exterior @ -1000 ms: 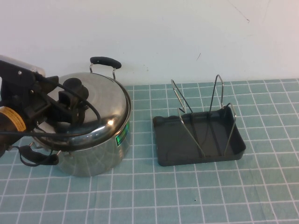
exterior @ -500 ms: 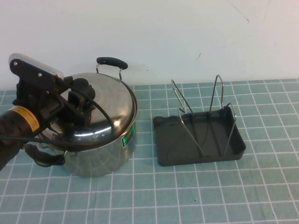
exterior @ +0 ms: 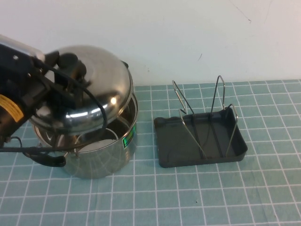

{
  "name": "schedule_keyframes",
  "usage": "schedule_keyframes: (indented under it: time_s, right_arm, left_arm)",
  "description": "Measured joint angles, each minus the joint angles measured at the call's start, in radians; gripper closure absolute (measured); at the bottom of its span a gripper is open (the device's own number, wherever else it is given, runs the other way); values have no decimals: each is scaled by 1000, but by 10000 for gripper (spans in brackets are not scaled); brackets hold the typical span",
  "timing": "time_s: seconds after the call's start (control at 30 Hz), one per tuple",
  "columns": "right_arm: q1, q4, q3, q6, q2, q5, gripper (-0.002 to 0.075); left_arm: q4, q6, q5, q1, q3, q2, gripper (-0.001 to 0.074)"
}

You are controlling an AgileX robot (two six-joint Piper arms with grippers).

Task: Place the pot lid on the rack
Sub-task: Open the pot, then hand over the pot lid

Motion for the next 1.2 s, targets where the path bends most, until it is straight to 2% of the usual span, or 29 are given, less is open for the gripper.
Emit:
schedule_keyframes:
  time_s: [0.17, 0.3, 0.4, 0.5, 0.67, 0.77, 0.87, 1.0, 1.1, 1.2]
  right_arm:
    - [0, 0, -18, 0, 0, 0, 727]
    - [0, 42, -145, -2, 0, 144, 727]
    - [0, 153, -267, -56, 0, 262, 727]
    - [0, 394, -362, -198, 0, 362, 727]
    - [0, 1027, -401, -510, 42, 573, 727]
    - [0, 1357, -401, -625, 92, 682, 727]
    - [0, 1592, -401, -709, 121, 715, 727]
    - [0, 1751, -402, -744, 138, 693, 716]
    - [0, 1780, -402, -740, 151, 687, 608]
    - [0, 1788, -402, -663, 162, 678, 386]
  left_arm:
    - [-24, -70, -151, 0, 0, -82, 404]
    - [-24, -143, -382, -4, 0, -133, 404]
    - [-28, -152, -470, -30, 0, -159, 404]
    - [-28, -159, -490, -79, 0, -171, 404]
    - [-30, -159, -490, -223, -29, -175, 404]
    - [-30, -159, -492, -319, -59, -177, 404]
    - [-36, -155, -500, -406, -87, -179, 404]
    - [-45, -133, -504, -507, -113, -179, 404]
    - [-39, -118, -504, -563, -125, -179, 404]
    - [-41, -107, -506, -606, -134, -179, 404]
